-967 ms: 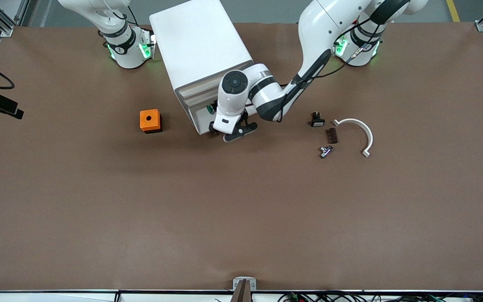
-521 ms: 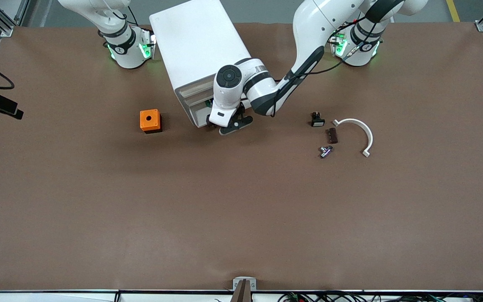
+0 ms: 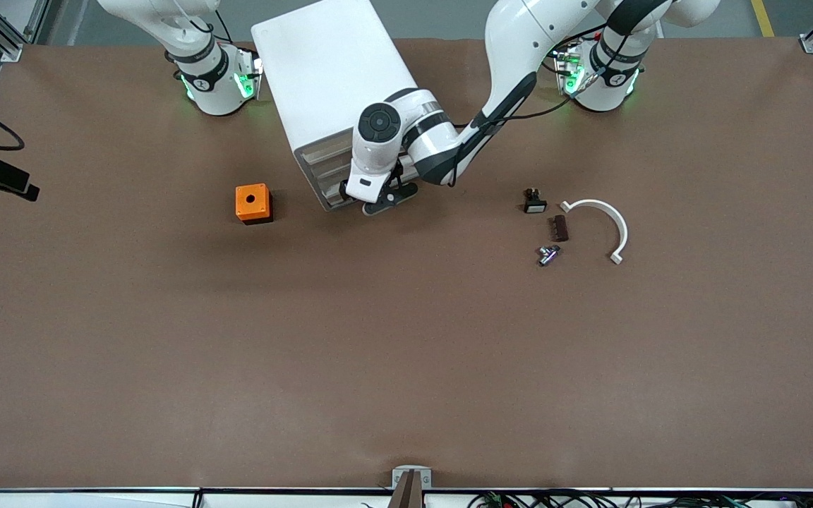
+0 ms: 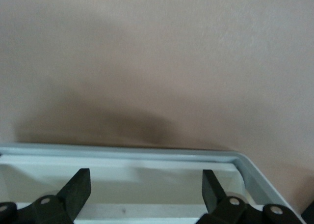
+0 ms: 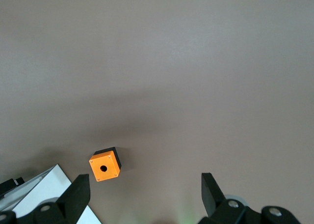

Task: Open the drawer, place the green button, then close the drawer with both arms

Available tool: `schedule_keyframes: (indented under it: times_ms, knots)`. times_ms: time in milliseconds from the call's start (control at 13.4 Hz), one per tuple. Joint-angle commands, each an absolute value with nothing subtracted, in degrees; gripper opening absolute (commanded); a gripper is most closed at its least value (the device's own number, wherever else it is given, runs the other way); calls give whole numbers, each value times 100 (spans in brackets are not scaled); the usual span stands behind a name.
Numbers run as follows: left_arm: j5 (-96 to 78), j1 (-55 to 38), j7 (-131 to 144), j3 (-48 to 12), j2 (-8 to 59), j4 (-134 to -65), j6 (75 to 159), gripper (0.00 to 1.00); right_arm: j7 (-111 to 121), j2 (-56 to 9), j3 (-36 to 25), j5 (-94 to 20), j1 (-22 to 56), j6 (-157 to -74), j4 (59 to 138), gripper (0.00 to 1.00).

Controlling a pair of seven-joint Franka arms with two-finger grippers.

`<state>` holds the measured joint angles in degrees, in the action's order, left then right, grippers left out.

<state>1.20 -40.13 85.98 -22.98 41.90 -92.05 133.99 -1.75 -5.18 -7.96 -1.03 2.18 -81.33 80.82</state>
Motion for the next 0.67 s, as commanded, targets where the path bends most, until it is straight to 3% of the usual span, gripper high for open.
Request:
schedule_keyframes:
  times_ms: [0,595]
  knots:
    - [-140,-4113,8693,-2303,4166,-9176,13412,100,-114,-545,-782,9,237,-8147,8033,100]
    - [26,-2682,6998,-2241,4052,-8570,13351,100,-114,-545,-782,17,237,-8147,8016,100]
